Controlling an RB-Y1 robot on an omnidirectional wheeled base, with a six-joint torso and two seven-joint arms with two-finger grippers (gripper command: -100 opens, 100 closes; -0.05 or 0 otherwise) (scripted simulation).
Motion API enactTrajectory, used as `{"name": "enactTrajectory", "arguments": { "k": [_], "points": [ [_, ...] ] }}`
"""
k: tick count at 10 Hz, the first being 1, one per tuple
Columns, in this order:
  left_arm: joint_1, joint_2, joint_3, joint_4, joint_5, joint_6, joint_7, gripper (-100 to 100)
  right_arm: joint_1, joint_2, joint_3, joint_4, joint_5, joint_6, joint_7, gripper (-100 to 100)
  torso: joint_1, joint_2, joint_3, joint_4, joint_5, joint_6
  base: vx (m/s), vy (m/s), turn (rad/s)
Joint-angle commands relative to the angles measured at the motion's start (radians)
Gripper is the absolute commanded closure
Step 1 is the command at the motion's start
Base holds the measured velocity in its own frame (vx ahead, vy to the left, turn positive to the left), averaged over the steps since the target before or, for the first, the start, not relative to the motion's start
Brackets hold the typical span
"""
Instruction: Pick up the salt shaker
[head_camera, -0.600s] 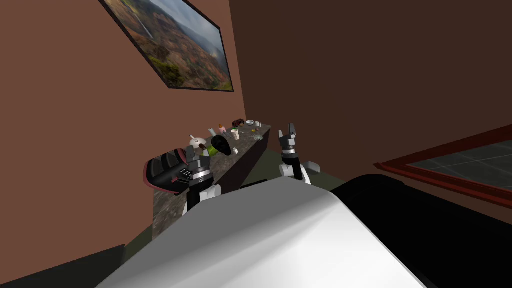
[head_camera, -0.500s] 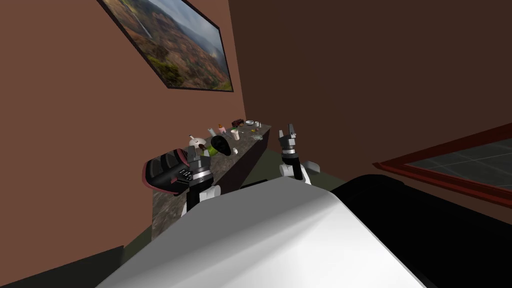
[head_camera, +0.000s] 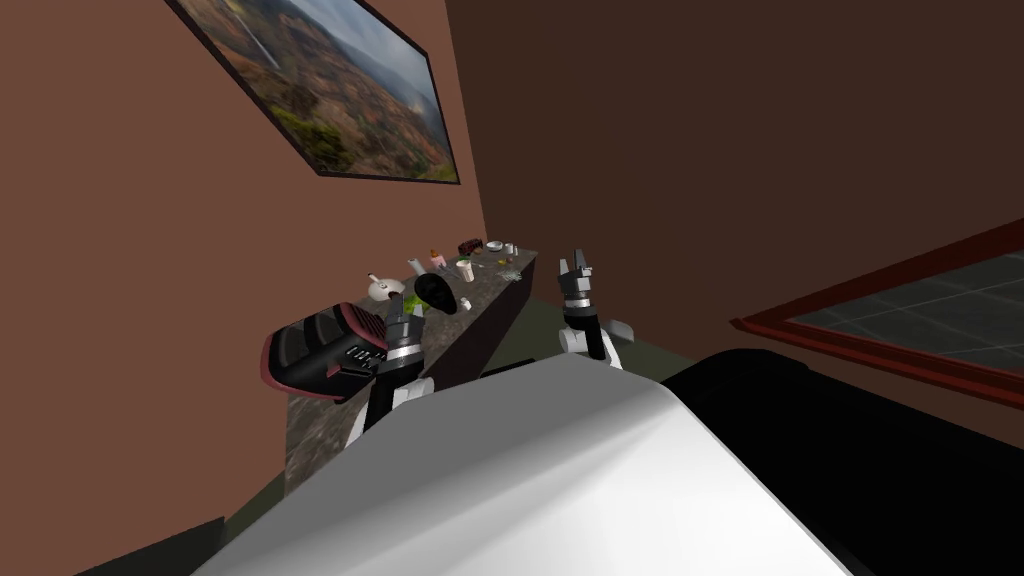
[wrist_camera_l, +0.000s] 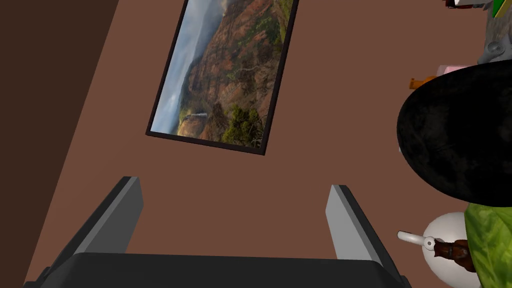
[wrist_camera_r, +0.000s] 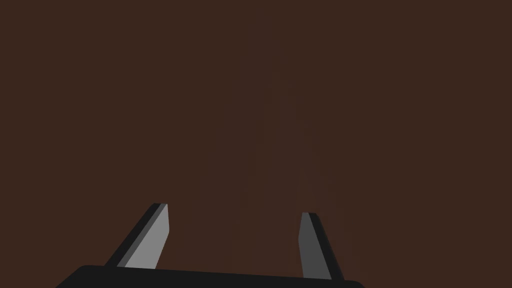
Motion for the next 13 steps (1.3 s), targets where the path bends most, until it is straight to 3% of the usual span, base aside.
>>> {"name": "enactTrajectory", "arguments": {
  "k": [1,2,5,6,13],
  "points": [
    [0.005,0.050,0.000,0.005,0.002,0.043,-0.007,-100,0.000,0.000,0.000,0.000,0.000,0.000,0.000,0,0.000,0.000,0.000,0.000,0.000,0.000,0.016,-0.042,-0.110],
    [0.005,0.058,0.000,0.005,0.002,0.043,-0.007,-100,0.000,0.000,0.000,0.000,0.000,0.000,0.000,0,-0.001,0.000,0.000,0.000,0.000,0.000,0.014,-0.028,-0.030],
    [0.019,0.158,0.002,0.026,0.006,0.120,-0.019,-100,0.000,0.000,0.000,0.000,0.000,0.000,0.000,0,0.000,0.000,0.000,0.000,0.000,0.000,0.019,-0.038,-0.119],
    [0.019,0.158,0.002,0.026,0.006,0.120,-0.019,-100,0.000,0.000,0.000,0.000,0.000,0.000,0.000,0,-0.001,0.000,0.000,0.000,0.000,0.000,0.013,-0.037,-0.038],
    [0.046,0.373,0.012,0.082,0.020,0.302,-0.039,-100,0.000,0.000,0.000,0.000,0.000,0.000,0.000,0,-0.002,-0.001,0.000,0.000,-0.001,0.000,0.019,-0.055,-0.124]
  ]
}}
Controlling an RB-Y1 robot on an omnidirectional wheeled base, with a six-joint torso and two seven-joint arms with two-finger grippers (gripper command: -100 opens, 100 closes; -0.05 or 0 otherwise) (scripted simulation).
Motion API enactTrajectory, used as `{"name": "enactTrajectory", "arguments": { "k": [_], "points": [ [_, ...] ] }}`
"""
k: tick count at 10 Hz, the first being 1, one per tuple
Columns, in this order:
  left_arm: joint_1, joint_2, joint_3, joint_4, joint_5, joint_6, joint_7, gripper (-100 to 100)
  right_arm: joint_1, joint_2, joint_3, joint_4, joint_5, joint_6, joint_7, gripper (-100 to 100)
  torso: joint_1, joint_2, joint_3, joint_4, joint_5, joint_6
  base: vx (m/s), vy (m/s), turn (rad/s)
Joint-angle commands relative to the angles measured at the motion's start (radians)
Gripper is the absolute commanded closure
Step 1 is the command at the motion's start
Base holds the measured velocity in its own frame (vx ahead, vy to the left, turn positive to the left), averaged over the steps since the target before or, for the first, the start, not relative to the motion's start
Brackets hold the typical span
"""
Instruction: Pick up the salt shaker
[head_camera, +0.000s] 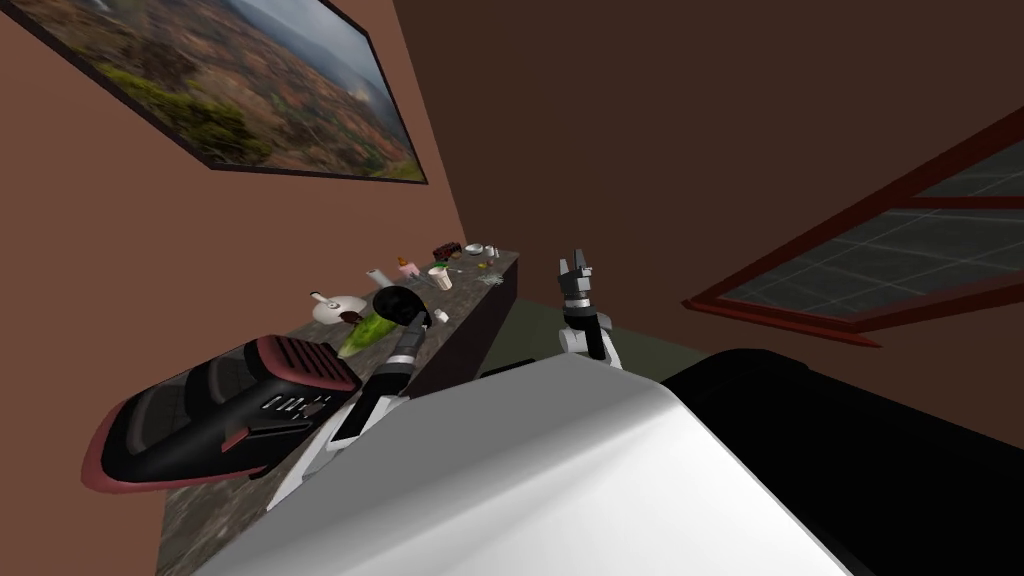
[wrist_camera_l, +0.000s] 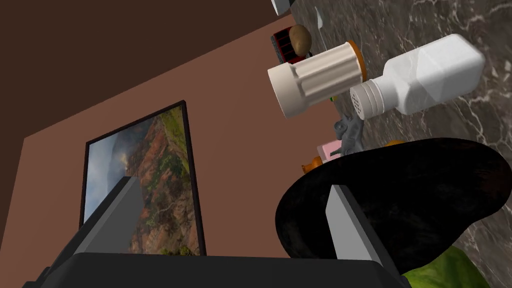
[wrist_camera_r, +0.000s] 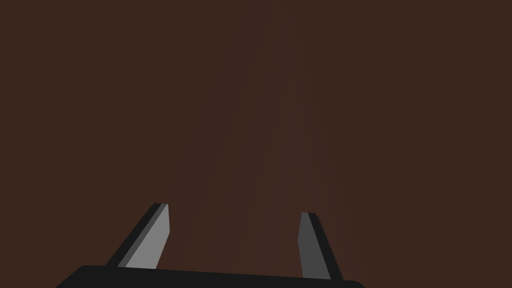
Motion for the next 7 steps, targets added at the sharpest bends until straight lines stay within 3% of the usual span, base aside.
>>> {"name": "enactTrajectory", "arguments": {
  "k": [1,7],
  "points": [
    [0.010,0.041,0.000,0.007,0.000,0.043,-0.006,-100,0.000,0.000,0.000,0.000,0.000,0.000,0.000,0,0.000,0.000,0.000,0.000,0.000,0.000,0.020,-0.066,-0.108],
    [0.018,0.190,0.013,0.056,0.013,0.173,-0.010,-100,0.000,0.000,0.000,0.000,0.000,0.000,0.000,0,0.000,0.001,0.000,0.000,0.000,0.000,0.020,-0.061,-0.103]
  ]
}}
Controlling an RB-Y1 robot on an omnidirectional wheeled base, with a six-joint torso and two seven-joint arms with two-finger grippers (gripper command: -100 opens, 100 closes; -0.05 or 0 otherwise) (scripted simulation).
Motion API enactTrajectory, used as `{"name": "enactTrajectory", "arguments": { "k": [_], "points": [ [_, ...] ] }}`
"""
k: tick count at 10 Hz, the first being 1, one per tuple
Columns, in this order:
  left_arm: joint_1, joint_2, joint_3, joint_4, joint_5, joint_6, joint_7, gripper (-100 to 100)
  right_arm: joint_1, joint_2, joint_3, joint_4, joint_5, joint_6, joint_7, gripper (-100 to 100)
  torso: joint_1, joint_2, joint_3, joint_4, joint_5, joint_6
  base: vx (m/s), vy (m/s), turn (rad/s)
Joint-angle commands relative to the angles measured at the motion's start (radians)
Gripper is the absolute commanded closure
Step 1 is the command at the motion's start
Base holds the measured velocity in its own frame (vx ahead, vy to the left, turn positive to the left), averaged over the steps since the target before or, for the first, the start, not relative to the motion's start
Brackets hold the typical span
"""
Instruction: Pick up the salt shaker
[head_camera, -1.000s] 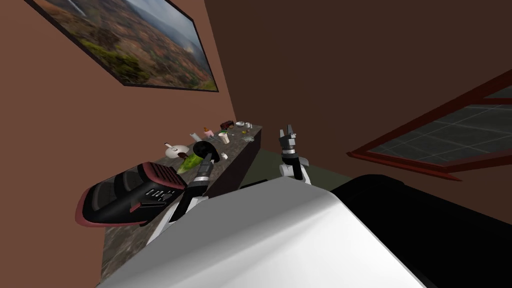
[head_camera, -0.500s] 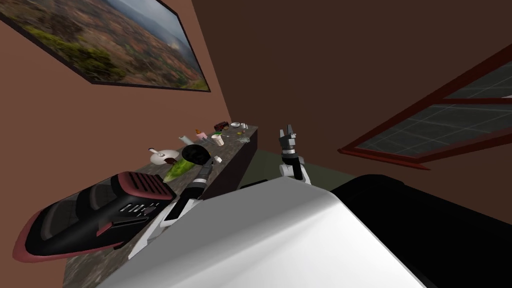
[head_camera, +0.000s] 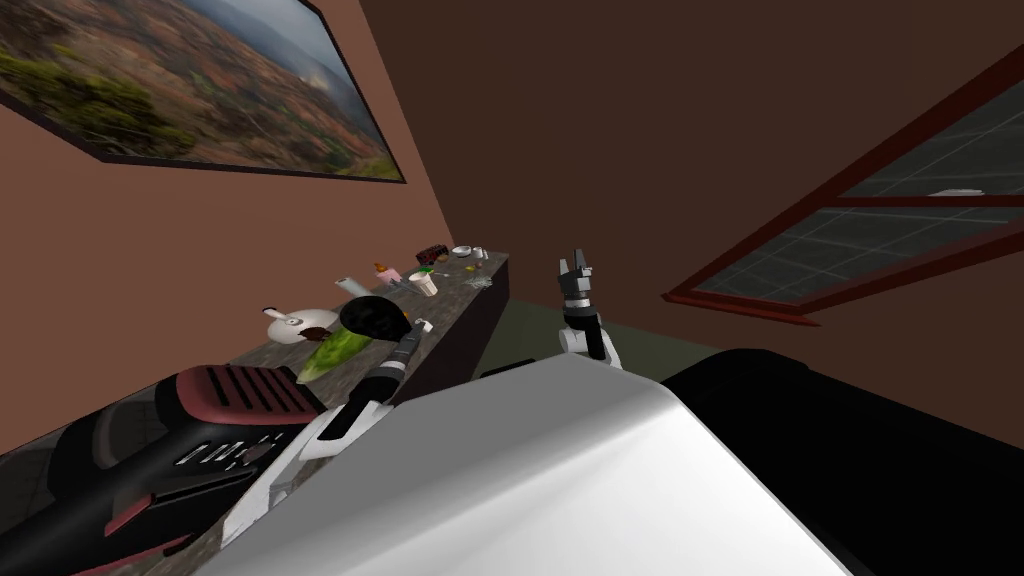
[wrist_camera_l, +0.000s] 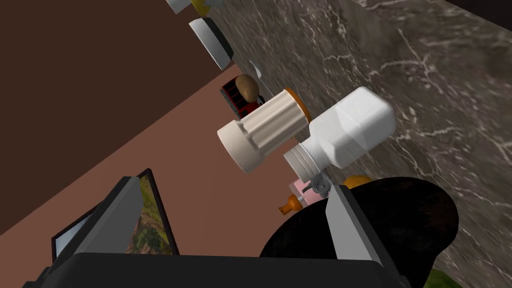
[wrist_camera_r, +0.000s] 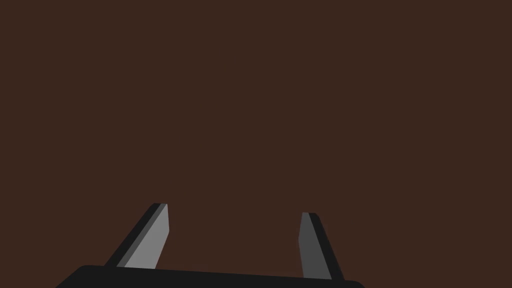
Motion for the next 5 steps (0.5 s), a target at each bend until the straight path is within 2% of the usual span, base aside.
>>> {"name": "enactTrajectory", "arguments": {
  "k": [1,5],
  "points": [
    [-0.001,0.042,0.005,0.015,0.005,0.040,0.001,-100,0.000,0.000,0.000,0.000,0.000,0.000,0.000,0,0.000,0.000,0.000,0.000,0.000,0.000,0.013,-0.053,-0.101],
    [-0.005,0.146,0.014,0.061,0.015,0.138,0.000,-100,0.000,0.000,0.000,0.000,0.000,0.000,0.000,0,0.000,-0.001,0.000,0.000,0.000,0.000,0.021,-0.062,-0.122]
  ]
}}
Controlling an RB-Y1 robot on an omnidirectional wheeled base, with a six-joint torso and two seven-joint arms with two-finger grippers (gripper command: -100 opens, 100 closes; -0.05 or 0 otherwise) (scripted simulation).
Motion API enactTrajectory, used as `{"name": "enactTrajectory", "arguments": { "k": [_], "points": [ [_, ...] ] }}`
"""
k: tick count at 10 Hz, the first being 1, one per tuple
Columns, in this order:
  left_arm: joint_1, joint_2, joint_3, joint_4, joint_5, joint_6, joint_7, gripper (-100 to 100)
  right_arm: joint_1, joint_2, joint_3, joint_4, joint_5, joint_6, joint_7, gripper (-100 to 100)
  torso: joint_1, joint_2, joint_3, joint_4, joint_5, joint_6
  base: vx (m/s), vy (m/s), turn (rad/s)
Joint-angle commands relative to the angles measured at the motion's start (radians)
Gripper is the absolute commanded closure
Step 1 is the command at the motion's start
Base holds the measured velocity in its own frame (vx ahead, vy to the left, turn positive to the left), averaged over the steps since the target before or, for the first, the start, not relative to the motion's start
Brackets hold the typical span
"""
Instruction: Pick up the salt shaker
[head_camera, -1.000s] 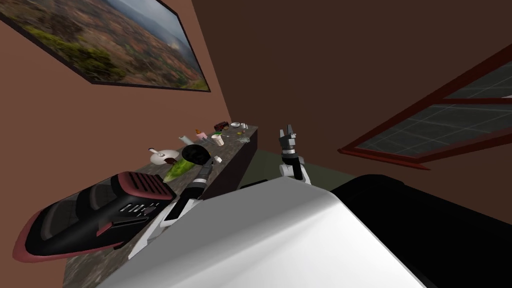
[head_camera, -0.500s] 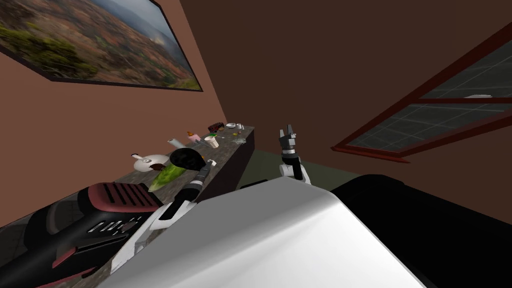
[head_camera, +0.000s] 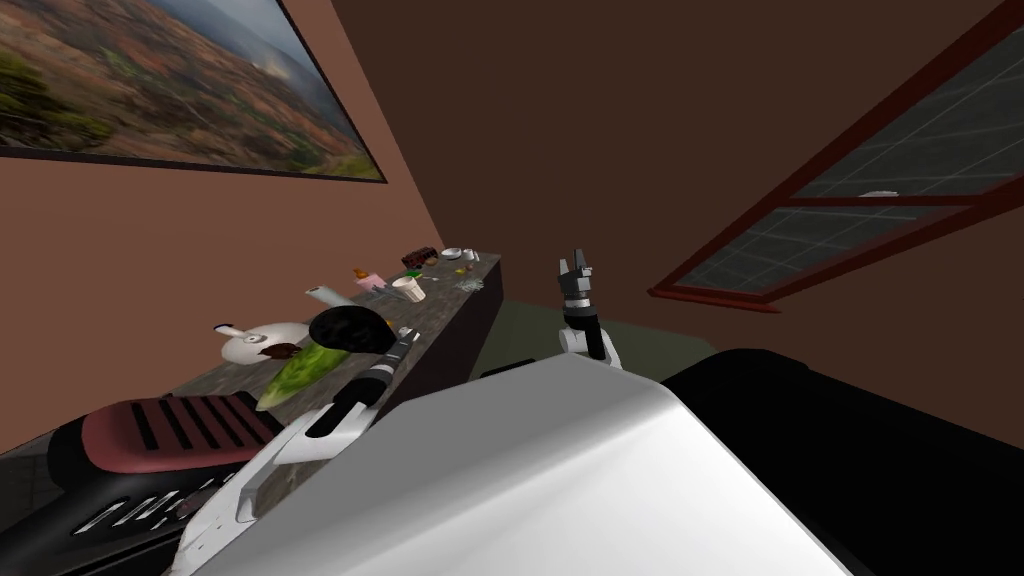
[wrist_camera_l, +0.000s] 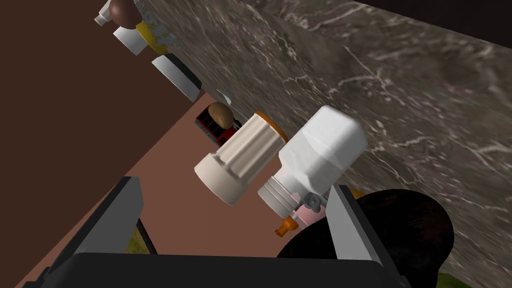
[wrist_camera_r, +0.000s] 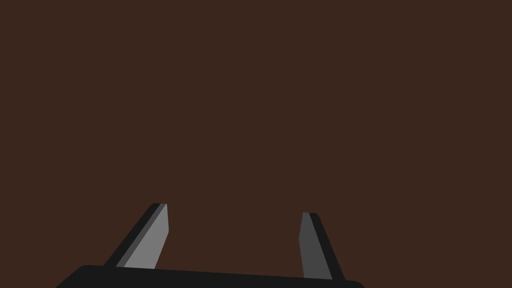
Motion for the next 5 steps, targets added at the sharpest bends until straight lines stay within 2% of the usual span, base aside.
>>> {"name": "enactTrajectory", "arguments": {
  "k": [1,2,5],
  "points": [
    [-0.007,0.035,0.000,0.018,-0.001,0.050,-0.003,-100,0.000,0.000,0.000,0.000,0.000,0.000,0.000,0,0.000,0.000,0.000,0.000,0.000,0.000,0.019,-0.069,-0.109],
    [-0.007,0.035,0.000,0.018,-0.001,0.053,-0.003,-100,0.000,0.000,0.000,0.000,0.000,0.000,0.000,0,0.000,0.000,0.000,0.000,0.000,0.000,0.005,-0.044,-0.049],
    [-0.015,0.112,0.007,0.065,0.008,0.136,-0.004,-100,0.000,0.000,0.000,0.000,0.000,0.000,0.000,0,0.002,0.002,0.001,0.000,0.000,0.000,0.006,-0.044,-0.141]
  ]
}}
